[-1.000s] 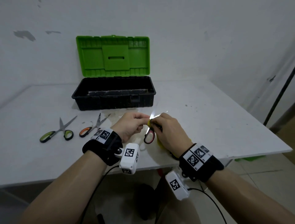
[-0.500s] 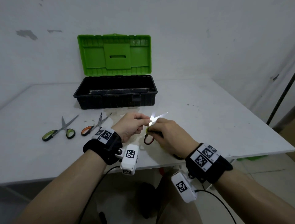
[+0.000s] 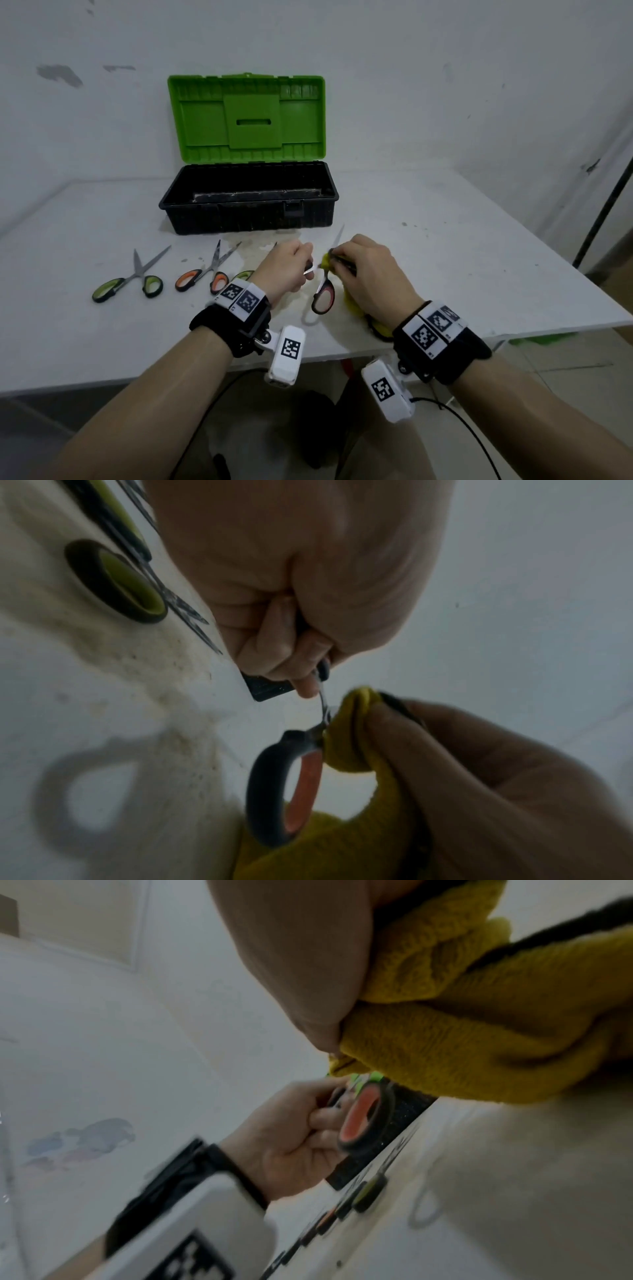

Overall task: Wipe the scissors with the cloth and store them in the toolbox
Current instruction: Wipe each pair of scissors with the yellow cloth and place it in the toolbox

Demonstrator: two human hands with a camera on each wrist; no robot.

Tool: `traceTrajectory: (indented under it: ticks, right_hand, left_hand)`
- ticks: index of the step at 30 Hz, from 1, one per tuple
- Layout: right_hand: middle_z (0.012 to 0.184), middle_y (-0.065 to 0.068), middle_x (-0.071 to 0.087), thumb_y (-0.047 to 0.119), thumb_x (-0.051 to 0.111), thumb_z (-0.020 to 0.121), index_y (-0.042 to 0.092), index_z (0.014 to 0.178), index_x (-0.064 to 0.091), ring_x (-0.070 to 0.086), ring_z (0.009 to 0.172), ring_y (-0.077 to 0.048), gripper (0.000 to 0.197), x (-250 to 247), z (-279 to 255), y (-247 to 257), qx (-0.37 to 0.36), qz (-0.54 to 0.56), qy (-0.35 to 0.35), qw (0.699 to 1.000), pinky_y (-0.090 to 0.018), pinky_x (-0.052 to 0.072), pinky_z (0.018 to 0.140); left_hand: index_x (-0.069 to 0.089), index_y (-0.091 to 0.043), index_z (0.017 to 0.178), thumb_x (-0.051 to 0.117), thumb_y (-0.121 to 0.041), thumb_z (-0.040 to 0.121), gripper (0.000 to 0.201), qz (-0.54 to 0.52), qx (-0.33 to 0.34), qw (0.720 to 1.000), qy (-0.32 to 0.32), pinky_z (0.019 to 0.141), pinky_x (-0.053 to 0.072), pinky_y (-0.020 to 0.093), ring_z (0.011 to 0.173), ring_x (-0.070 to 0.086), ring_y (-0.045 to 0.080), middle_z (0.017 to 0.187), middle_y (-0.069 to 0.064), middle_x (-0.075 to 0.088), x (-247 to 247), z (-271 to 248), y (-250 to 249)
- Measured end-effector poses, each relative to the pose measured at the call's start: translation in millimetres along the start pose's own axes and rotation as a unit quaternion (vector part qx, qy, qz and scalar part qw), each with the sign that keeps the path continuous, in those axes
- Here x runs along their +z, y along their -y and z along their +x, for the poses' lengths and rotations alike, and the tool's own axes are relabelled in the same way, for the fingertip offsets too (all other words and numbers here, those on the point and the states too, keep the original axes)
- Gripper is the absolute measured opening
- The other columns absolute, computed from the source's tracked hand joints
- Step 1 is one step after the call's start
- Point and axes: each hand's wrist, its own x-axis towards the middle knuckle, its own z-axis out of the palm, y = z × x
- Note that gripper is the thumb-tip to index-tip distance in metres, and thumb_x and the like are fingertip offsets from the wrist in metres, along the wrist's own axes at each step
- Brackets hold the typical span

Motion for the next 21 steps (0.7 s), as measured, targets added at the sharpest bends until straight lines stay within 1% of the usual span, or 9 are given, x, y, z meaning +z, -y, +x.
traceTrajectory:
  ticks: [3,5,7,10,12,15,17,19,21]
  right_hand:
    - [0.093,-0.002,0.056,0.025,0.054,0.095,0.015,0.101,0.068,0.058,0.079,-0.024,0.019,11.6,-4.9,12.2,-0.026,-0.031,0.052,0.998,-0.045,0.051,0.069]
    - [0.093,-0.002,0.057,0.027,0.053,0.096,0.016,0.102,0.068,0.058,0.080,-0.024,0.020,12.9,-3.6,7.9,-0.002,-0.038,0.046,0.998,-0.044,0.052,0.071]
    - [0.095,-0.001,0.058,0.027,0.054,0.096,0.016,0.101,0.070,0.059,0.082,-0.023,0.020,7.7,-0.2,-0.1,0.032,-0.044,0.031,0.998,-0.042,0.052,0.074]
    - [0.094,0.001,0.059,0.024,0.056,0.095,0.016,0.098,0.071,0.059,0.083,-0.021,0.017,-1.8,2.6,-5.1,0.049,-0.034,0.001,0.998,-0.038,0.051,0.073]
    - [0.093,-0.001,0.059,0.025,0.058,0.094,0.015,0.098,0.072,0.059,0.081,-0.021,0.017,-0.6,1.9,2.8,0.012,-0.026,0.000,1.000,-0.039,0.051,0.072]
    - [0.091,-0.002,0.056,0.026,0.056,0.095,0.014,0.099,0.069,0.058,0.077,-0.023,0.018,8.3,-4.2,13.8,-0.022,-0.044,0.053,0.997,-0.043,0.051,0.068]
    - [0.092,-0.002,0.056,0.029,0.055,0.095,0.015,0.099,0.069,0.058,0.078,-0.024,0.020,6.5,-3.6,11.7,-0.005,-0.054,0.058,0.997,-0.044,0.051,0.069]
    - [0.093,-0.003,0.057,0.031,0.055,0.095,0.014,0.098,0.070,0.059,0.079,-0.025,0.022,1.7,-0.5,7.8,0.008,-0.057,0.045,0.997,-0.044,0.051,0.070]
    - [0.093,-0.003,0.056,0.028,0.057,0.094,0.014,0.100,0.070,0.059,0.080,-0.025,0.020,0.0,0.5,9.3,-0.015,-0.051,0.046,0.997,-0.043,0.051,0.070]
  left_hand:
    - [0.043,-0.013,0.072,0.043,-0.025,0.101,0.031,-0.021,0.003,1.000,0.020,0.045,0.025,0.025,0.044,0.039,0.016,0.064,0.006,0.041,5.7,0.3,-2.7]
    - [0.045,-0.013,0.073,0.042,-0.027,0.102,0.032,-0.010,-0.001,1.000,0.019,0.045,0.027,0.025,0.046,0.047,0.013,0.065,0.005,0.043,5.2,-1.5,-3.3]
    - [0.047,-0.011,0.077,0.040,-0.027,0.104,0.032,0.001,-0.009,1.000,0.007,0.046,0.029,0.024,0.057,0.059,0.013,0.067,0.004,0.046,3.2,-4.2,-2.5]
    - [0.048,-0.011,0.079,0.040,-0.026,0.103,0.030,0.003,-0.022,1.000,0.004,0.046,0.029,0.024,0.069,0.064,0.017,0.070,0.004,0.047,2.6,-5.1,-1.9]
    - [0.047,-0.012,0.076,0.041,-0.028,0.101,0.030,0.005,-0.022,1.000,0.012,0.046,0.029,0.024,0.057,0.058,0.013,0.069,0.006,0.048,3.4,-4.2,-2.7]
    - [0.043,-0.015,0.073,0.042,-0.032,0.098,0.030,-0.020,-0.011,0.999,0.033,0.047,0.024,0.026,0.041,0.036,0.013,0.067,0.009,0.042,5.5,-3.5,-5.7]
    - [0.043,-0.013,0.074,0.040,-0.027,0.102,0.032,-0.028,-0.020,0.999,0.032,0.046,0.024,0.024,0.040,0.040,0.010,0.066,0.008,0.042,5.0,-4.2,-5.8]
    - [0.047,-0.011,0.079,0.038,-0.026,0.104,0.030,-0.025,-0.033,0.999,0.020,0.045,0.026,0.023,0.048,0.052,0.009,0.067,0.006,0.045,3.8,-5.2,-5.2]
    - [0.046,-0.011,0.079,0.038,-0.025,0.104,0.030,-0.035,-0.035,0.999,0.024,0.045,0.025,0.023,0.045,0.047,0.011,0.065,0.006,0.043,4.1,-4.2,-4.4]
